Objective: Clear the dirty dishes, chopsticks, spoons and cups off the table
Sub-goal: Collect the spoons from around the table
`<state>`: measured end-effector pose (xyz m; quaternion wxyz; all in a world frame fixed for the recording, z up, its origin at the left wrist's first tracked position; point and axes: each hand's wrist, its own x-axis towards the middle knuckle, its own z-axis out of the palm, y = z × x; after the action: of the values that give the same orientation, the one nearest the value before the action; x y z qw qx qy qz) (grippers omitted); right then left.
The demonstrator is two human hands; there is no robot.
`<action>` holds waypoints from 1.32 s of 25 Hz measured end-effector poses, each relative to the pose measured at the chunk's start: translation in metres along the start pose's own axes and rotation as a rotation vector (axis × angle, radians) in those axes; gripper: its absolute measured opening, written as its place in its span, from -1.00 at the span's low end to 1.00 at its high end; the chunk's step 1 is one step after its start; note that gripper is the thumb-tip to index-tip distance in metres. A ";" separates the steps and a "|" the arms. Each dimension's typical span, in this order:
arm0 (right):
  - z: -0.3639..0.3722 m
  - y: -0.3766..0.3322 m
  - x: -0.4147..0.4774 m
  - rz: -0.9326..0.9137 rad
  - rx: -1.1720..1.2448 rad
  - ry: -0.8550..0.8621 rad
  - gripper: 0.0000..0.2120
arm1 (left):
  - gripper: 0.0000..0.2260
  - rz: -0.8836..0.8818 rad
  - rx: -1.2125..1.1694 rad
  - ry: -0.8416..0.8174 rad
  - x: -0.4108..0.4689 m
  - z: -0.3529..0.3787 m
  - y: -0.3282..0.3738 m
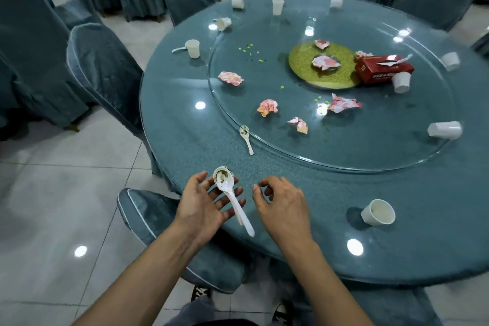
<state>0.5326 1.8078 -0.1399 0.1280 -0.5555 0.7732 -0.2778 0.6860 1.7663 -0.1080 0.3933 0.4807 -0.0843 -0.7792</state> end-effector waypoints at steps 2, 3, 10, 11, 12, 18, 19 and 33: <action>0.010 -0.009 0.001 0.063 0.002 0.019 -0.80 | -0.48 -0.025 0.038 -0.022 0.004 -0.007 0.016; 0.015 -0.012 0.000 0.095 0.001 0.023 -0.80 | -0.48 -0.039 0.048 -0.029 0.006 -0.011 0.023; 0.038 -0.028 -0.009 0.264 -0.016 0.068 -0.82 | -0.48 -0.142 0.130 -0.058 0.025 -0.031 0.052; 0.039 -0.026 -0.007 0.282 -0.010 0.064 -0.82 | -0.48 -0.150 0.144 -0.053 0.026 -0.030 0.053; 0.040 -0.024 -0.005 0.296 -0.003 0.059 -0.82 | -0.48 -0.158 0.163 -0.055 0.026 -0.029 0.054; 0.051 -0.007 0.023 0.296 0.011 0.006 -0.82 | -0.47 -0.153 0.165 -0.035 0.043 -0.017 0.053; 0.054 -0.002 0.029 0.293 0.004 0.005 -0.82 | -0.47 -0.156 0.158 -0.035 0.048 -0.016 0.053; 0.127 0.016 0.127 0.406 -0.111 -0.052 -0.71 | -0.56 -0.272 0.176 -0.076 0.138 -0.029 0.110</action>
<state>0.5399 1.6573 -0.2378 0.1705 -0.4014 0.8798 -0.1888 0.7367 1.6036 -0.1614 0.2372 0.4906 -0.1014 -0.8323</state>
